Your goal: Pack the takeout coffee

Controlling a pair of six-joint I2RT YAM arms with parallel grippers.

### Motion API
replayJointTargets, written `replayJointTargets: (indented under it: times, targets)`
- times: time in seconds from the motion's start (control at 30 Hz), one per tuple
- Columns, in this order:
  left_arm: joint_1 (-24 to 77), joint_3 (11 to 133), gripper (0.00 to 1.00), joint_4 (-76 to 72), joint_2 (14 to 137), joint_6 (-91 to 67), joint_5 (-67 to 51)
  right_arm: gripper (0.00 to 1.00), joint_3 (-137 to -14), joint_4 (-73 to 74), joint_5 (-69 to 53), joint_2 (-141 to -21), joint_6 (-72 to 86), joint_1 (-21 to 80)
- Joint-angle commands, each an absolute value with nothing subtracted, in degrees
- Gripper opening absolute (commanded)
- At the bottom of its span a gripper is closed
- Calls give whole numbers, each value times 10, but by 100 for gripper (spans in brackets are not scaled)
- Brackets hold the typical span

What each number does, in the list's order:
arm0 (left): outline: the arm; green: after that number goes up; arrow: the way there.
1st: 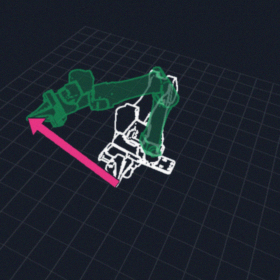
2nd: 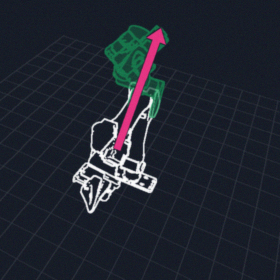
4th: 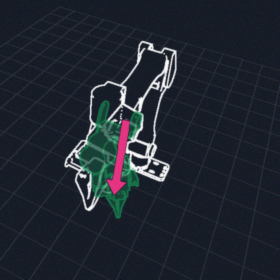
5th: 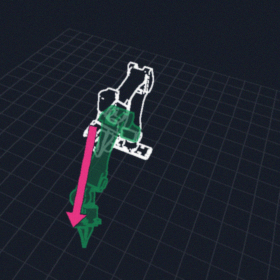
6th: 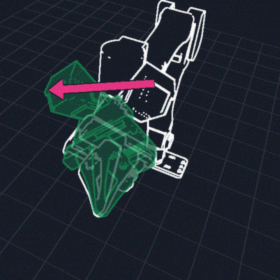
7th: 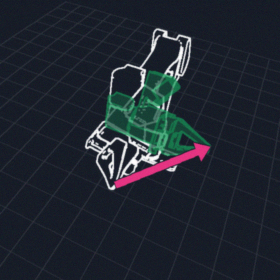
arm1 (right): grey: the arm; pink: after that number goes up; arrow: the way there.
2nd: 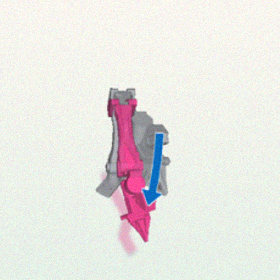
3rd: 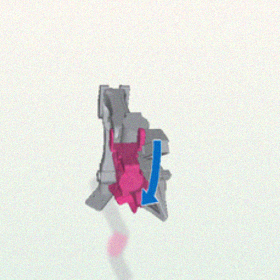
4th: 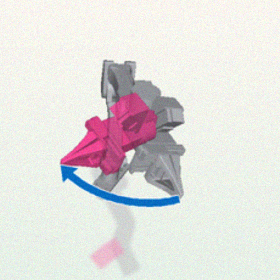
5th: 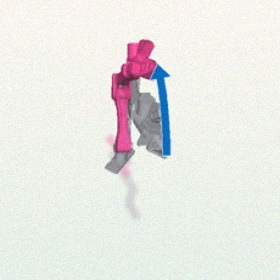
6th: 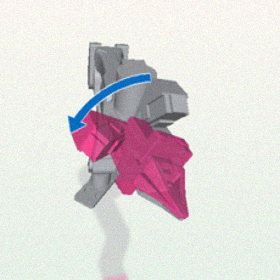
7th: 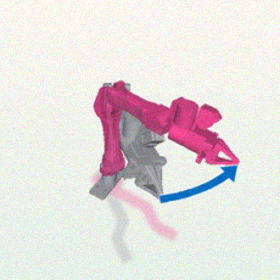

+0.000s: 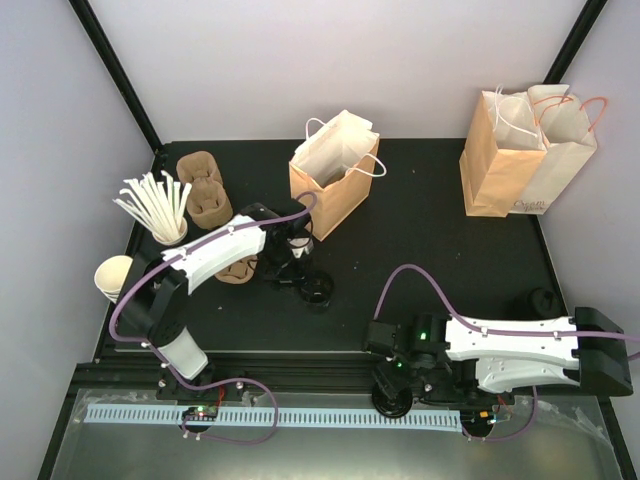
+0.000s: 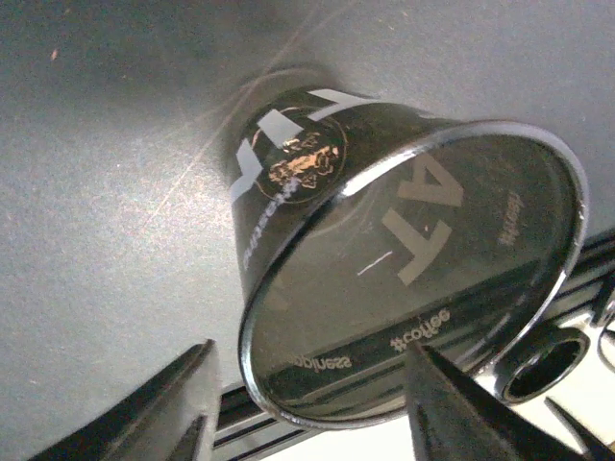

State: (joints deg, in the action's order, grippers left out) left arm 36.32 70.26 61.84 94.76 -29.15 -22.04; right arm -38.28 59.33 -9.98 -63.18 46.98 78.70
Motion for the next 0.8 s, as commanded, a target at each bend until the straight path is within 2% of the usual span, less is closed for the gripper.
replayJointTargets:
  times: [0.0, 0.07, 0.27, 0.4, 0.53, 0.67, 0.77]
  targets:
    - [359, 713, 64, 615, 921, -293, -233, 71, -363, 594, -90, -641, 497, 791]
    - [359, 714, 71, 617, 913, -295, -230, 70, -354, 592, -89, -640, 502, 792]
    - [359, 731, 73, 631, 883, -304, -220, 69, -324, 559, -107, -650, 502, 798]
    - [359, 750, 87, 647, 854, -310, -204, 68, -320, 544, -104, -675, 504, 813]
    - [355, 771, 88, 659, 823, -313, -199, 65, -320, 521, -106, -695, 508, 826]
    - [344, 781, 88, 655, 780, -326, -169, 50, -321, 499, -103, -713, 505, 830]
    - [324, 776, 88, 645, 740, -333, -141, 45, -331, 493, -90, -719, 503, 832]
